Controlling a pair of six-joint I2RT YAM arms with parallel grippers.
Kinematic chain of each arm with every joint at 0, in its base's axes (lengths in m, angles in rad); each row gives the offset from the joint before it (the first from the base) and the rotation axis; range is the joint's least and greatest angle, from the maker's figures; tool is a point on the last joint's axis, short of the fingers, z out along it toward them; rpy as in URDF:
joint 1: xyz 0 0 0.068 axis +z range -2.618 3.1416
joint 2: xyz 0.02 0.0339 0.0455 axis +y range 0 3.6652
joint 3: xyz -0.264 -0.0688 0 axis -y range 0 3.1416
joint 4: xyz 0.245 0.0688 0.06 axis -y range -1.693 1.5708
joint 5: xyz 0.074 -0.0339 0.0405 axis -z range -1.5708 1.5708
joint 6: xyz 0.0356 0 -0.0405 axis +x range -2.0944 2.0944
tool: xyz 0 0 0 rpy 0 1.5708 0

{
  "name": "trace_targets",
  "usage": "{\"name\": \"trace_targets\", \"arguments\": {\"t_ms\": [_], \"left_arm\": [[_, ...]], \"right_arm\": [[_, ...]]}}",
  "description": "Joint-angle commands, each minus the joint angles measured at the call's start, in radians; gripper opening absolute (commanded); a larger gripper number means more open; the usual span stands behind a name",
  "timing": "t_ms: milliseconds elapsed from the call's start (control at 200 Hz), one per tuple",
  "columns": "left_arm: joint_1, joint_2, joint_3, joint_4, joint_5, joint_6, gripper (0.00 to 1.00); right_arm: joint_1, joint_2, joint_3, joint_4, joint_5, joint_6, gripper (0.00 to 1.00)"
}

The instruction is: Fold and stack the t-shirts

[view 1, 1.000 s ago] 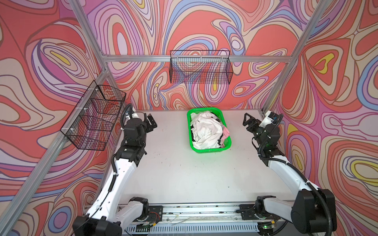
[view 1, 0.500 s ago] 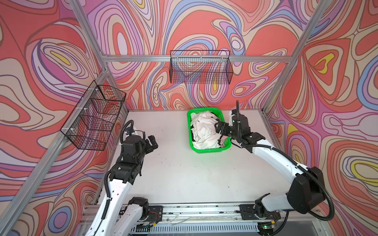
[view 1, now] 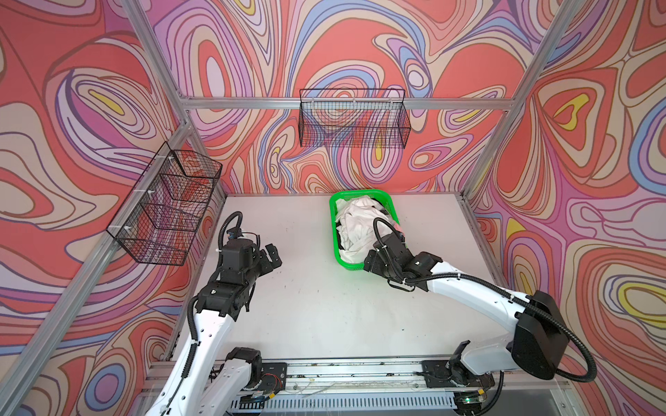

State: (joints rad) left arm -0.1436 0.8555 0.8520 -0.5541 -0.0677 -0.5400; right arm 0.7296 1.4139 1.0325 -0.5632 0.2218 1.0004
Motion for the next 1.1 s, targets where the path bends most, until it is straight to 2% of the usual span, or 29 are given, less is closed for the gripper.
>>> {"name": "trace_targets", "arguments": {"t_ms": [0,60,100,170,235,335,396,526,646,886,956,1092], "left_arm": [[-0.001,0.013,0.022,-0.034,0.038,-0.018,1.0],[-0.001,0.017,0.019,-0.035,0.043,-0.018,1.0],[-0.001,0.02,0.021,-0.037,0.046,-0.018,1.0],[-0.001,0.026,0.021,-0.035,0.058,-0.017,0.99],[0.0,0.034,0.021,-0.032,0.068,-0.02,0.99],[-0.001,0.042,0.026,-0.037,0.072,-0.016,0.98],[0.0,0.04,0.026,-0.036,0.076,-0.016,0.98],[0.0,0.038,0.022,-0.033,0.081,-0.014,0.98],[-0.001,0.047,0.025,-0.036,0.086,-0.013,0.97],[-0.001,0.058,0.029,-0.046,0.095,-0.011,0.97],[-0.001,0.058,0.029,-0.045,0.097,-0.009,0.97],[0.0,0.066,0.028,-0.043,0.107,-0.008,0.96]], "right_arm": [[0.005,-0.014,0.014,-0.093,0.086,0.269,0.98],[0.005,0.003,0.04,-0.124,0.102,0.292,0.98],[0.005,0.025,0.064,-0.179,0.114,0.36,0.98],[0.005,0.058,0.088,-0.175,0.07,0.357,0.98],[0.005,0.078,0.094,-0.191,0.053,0.403,0.98],[0.005,0.075,0.069,-0.147,0.043,0.453,0.88],[0.005,0.069,0.049,-0.114,0.039,0.472,0.78],[0.005,0.087,0.043,-0.069,0.041,0.496,0.71],[0.005,0.123,0.058,-0.04,0.034,0.493,0.58],[0.004,0.199,0.072,0.004,0.017,0.51,0.55],[0.004,0.209,0.059,0.037,0.012,0.515,0.5],[-0.002,0.225,0.043,0.065,0.025,0.536,0.47]]}}
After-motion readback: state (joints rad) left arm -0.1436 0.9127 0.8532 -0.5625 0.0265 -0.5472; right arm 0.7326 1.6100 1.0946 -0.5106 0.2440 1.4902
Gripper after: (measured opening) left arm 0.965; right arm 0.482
